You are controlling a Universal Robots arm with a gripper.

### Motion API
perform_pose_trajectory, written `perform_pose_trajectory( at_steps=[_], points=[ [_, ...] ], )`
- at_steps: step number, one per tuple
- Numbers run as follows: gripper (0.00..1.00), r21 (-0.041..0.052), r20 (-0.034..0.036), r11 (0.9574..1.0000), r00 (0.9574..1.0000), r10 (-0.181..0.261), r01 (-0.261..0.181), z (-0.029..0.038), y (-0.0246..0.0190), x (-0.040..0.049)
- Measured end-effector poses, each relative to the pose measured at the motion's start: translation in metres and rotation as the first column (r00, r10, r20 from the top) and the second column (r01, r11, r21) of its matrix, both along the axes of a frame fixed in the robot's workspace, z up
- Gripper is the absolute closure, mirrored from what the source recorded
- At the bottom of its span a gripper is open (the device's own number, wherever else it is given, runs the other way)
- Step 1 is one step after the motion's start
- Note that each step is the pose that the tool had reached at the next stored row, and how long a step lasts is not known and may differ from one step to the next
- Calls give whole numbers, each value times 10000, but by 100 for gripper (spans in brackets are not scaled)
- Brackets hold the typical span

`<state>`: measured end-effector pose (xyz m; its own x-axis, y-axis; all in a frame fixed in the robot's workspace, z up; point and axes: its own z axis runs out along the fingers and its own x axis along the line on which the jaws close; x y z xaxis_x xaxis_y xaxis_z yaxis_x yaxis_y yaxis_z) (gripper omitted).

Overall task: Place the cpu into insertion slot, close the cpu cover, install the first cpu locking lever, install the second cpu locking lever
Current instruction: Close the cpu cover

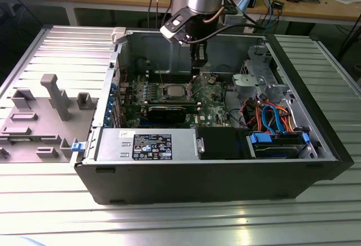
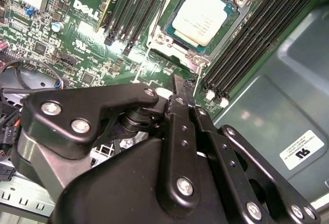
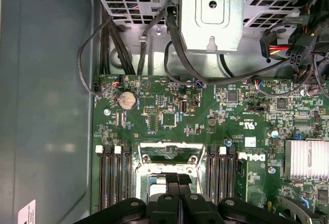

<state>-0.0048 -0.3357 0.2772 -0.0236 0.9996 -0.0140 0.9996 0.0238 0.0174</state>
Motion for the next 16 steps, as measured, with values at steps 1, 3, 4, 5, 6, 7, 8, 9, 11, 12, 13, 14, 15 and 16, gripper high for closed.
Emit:
perform_pose_trajectory(
  at_steps=[1,3,4,5,6,7,8,9,11,12,13,14,15,16],
  points=[
    [89,0,0,10000,10000,-1,1,0,0,3],
    [89,0,0,10000,10000,-2,2,0,0,6],
    [89,0,0,10000,10000,-1,1,0,0,8],
    [89,0,0,10000,10000,-2,2,0,0,10],
    [89,0,0,10000,10000,-1,1,0,0,11],
    [89,0,0,10000,10000,1,-1,0,0,18],
    [89,0,0,10000,10000,-1,1,0,0,24],
    [89,0,-1,10000,10000,-1,1,0,0,27],
    [89,0,0,10000,10000,-2,2,0,0,30],
    [89,-1,0,10000,10000,-1,1,0,0,33],
    [89,0,0,10000,10000,-1,1,0,0,36],
    [89,0,0,10000,10000,-1,1,0,0,39],
    [89,0,0,10000,10000,-1,1,0,0,43],
    [89,0,-1,10000,10000,-1,1,0,0,45]
  ],
)
